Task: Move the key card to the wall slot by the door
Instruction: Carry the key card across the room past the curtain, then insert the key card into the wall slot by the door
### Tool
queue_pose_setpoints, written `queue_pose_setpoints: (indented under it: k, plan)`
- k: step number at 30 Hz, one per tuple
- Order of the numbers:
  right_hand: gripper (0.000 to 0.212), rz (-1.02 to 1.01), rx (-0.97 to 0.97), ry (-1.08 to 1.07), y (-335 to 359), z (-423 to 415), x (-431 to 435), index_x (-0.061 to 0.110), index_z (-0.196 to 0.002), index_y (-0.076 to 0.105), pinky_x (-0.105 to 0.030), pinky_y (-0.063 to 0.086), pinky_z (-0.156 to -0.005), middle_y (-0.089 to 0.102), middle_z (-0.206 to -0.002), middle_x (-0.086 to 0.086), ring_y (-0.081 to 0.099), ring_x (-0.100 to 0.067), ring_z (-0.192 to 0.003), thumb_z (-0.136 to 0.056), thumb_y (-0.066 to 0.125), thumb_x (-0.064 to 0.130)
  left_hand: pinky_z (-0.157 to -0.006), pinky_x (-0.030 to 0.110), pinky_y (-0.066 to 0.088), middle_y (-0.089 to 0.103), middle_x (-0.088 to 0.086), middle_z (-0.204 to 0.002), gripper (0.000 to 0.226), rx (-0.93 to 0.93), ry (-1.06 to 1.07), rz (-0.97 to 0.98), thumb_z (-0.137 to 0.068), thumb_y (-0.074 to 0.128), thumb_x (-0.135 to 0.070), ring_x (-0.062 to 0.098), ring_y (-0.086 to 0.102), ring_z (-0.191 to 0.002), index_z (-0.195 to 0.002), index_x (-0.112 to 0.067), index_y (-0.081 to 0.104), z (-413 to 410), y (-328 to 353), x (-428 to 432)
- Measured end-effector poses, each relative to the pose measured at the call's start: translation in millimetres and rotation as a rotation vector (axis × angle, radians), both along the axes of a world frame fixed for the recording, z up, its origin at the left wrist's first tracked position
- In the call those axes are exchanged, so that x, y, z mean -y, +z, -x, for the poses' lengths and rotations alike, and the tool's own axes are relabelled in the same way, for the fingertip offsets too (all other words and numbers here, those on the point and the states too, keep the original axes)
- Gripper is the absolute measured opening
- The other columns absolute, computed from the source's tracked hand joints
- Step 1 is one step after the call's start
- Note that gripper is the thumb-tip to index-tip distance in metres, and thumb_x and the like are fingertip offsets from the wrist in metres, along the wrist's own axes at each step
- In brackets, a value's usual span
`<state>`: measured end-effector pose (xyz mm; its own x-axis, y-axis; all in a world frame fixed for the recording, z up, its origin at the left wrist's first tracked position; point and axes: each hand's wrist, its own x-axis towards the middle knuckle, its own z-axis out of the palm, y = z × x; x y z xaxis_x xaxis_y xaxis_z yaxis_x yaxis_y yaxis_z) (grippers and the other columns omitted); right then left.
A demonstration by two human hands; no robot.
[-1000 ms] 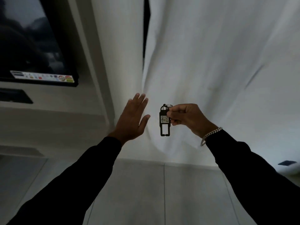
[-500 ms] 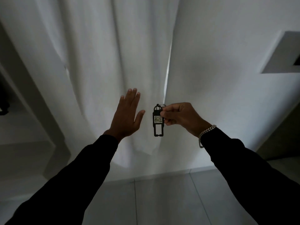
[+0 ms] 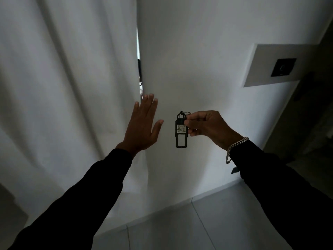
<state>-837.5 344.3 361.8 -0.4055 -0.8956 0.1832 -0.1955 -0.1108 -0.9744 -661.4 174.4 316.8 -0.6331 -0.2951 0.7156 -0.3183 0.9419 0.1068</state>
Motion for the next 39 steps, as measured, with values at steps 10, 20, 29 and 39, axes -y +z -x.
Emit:
queue_pose_setpoints:
  k: [10, 20, 29, 39]
  plan:
    - [0.021, -0.007, 0.0, -0.165, 5.9, 109.7, -20.6, -0.003, -0.103, 0.07, -0.025, 0.06, -0.064, 0.068, -0.094, -0.025, 0.063, -0.024, -0.067, -0.083, 0.07, 0.003, -0.126, 0.056, 0.01, 0.019, 0.023, -0.164, 0.067, 0.004, -0.133, -0.004, -0.1, 0.034, -0.037, 0.037, 0.01, -0.154, -0.153, 0.002, 0.023, 134.1, 3.5, -1.5]
    - [0.017, 0.024, -0.065, -0.196, 14.4, 261.1, -65.4, 0.001, -0.098, 0.073, -0.024, 0.059, -0.061, 0.072, -0.088, -0.021, 0.067, -0.016, -0.063, -0.082, 0.073, 0.007, -0.125, 0.058, 0.011, 0.021, 0.024, -0.163, 0.066, -0.033, -0.19, -0.004, -0.1, 0.035, -0.036, 0.038, 0.013, -0.154, -0.151, 0.004, 0.026, 302.6, 15.6, -42.7]
    - [0.022, 0.074, -0.088, -0.231, 37.0, 400.1, -101.2, -0.001, -0.1, 0.073, -0.023, 0.06, -0.059, 0.072, -0.093, -0.029, 0.069, -0.015, -0.062, -0.08, 0.075, 0.008, -0.126, 0.057, 0.012, 0.02, 0.022, -0.164, 0.067, -0.035, -0.202, 0.008, -0.1, 0.034, -0.039, 0.035, 0.011, -0.154, -0.153, 0.001, 0.024, 441.8, 37.8, -72.9]
    - [0.014, 0.09, -0.093, -0.287, 47.4, 540.2, -78.9, 0.007, -0.094, 0.071, -0.021, 0.06, -0.057, 0.073, -0.083, -0.013, 0.068, -0.015, -0.062, -0.081, 0.072, 0.005, -0.126, 0.056, 0.011, 0.023, 0.022, -0.163, 0.066, -0.148, -0.275, 0.057, -0.1, 0.037, -0.038, 0.036, 0.013, -0.154, -0.152, 0.001, 0.028, 603.9, 57.4, -52.4]
